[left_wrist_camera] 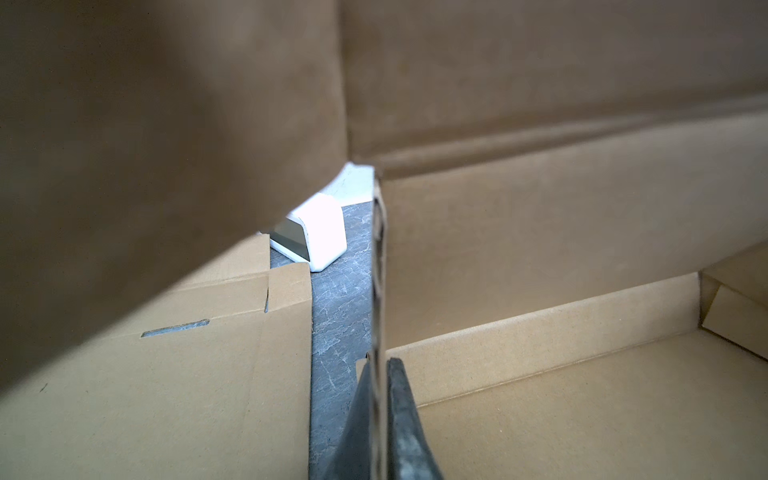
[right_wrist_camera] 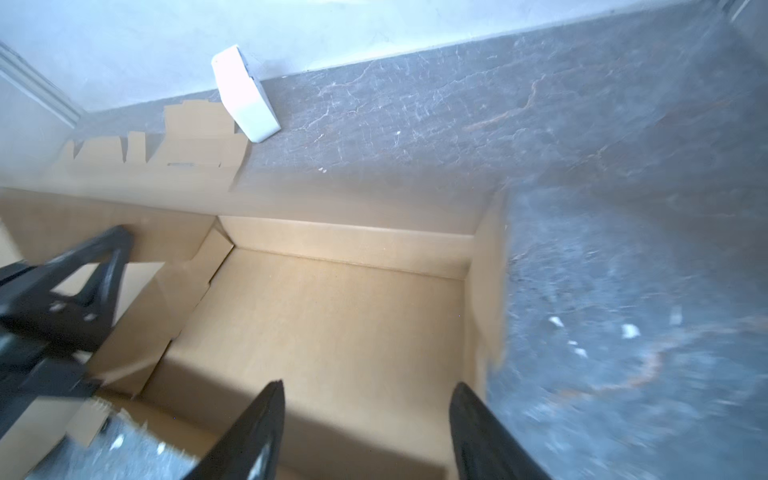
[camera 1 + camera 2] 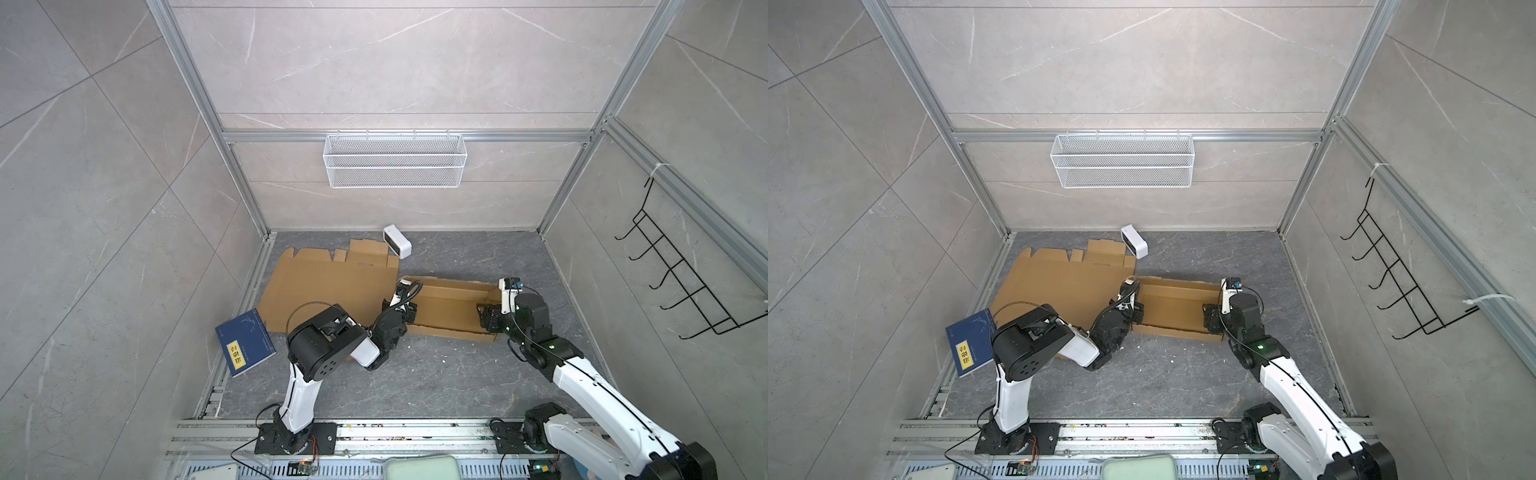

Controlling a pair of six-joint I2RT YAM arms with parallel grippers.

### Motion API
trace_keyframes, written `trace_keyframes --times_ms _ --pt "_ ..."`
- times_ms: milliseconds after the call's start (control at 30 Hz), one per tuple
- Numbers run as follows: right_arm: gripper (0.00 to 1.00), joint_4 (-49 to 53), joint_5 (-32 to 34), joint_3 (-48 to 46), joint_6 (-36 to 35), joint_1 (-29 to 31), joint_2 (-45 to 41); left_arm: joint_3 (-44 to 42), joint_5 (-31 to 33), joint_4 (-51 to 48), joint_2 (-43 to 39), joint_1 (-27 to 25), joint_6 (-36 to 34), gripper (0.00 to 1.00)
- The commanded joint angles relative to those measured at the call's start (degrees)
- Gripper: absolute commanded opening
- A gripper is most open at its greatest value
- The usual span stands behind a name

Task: Fold the paper box

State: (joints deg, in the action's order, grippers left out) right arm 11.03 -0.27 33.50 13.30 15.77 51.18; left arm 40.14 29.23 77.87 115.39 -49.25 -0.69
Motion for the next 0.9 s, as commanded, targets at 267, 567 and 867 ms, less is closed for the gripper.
trace_keyframes --times_ms 267,567,867 --pt "0.60 28.07 -12.32 21.11 -24.55 -0.18 -3.51 -2.08 1.70 -5.83 1.68 0.12 -1.07 0.00" --pt "0.60 40.70 -12.13 38.81 -38.69 3.98 11.85 -2.43 1.22 -5.84 1.43 0.13 -1.12 0.00" --pt "0.58 42.88 -5.80 48.96 -45.64 11.50 27.66 -2.61 0.65 -6.04 1.54 0.13 -0.60 0.00"
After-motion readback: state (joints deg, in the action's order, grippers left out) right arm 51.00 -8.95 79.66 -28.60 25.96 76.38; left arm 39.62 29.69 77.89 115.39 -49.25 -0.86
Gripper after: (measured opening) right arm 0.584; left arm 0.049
